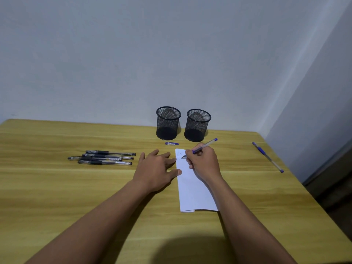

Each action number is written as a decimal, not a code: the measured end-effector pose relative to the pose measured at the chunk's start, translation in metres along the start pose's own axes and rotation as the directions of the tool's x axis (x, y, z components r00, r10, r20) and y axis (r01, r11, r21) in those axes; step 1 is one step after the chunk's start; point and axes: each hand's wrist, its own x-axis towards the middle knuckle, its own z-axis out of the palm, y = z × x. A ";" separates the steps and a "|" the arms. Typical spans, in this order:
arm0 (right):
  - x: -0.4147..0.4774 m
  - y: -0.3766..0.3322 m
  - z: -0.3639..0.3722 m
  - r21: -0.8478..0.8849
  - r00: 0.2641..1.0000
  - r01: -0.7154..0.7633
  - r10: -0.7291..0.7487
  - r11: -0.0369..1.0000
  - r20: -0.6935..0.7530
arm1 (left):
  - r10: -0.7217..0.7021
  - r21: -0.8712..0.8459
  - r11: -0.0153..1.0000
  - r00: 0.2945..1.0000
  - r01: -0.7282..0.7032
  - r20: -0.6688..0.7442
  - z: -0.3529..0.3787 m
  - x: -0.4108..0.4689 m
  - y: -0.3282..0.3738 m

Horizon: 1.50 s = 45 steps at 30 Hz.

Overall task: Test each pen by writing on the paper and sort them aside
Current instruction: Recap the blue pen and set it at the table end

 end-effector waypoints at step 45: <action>-0.007 -0.045 -0.041 0.443 0.997 -0.069 0.045 0.894 0.065 | -0.009 -0.294 0.948 0.913 -0.122 -0.409 -0.031 0.043 -0.007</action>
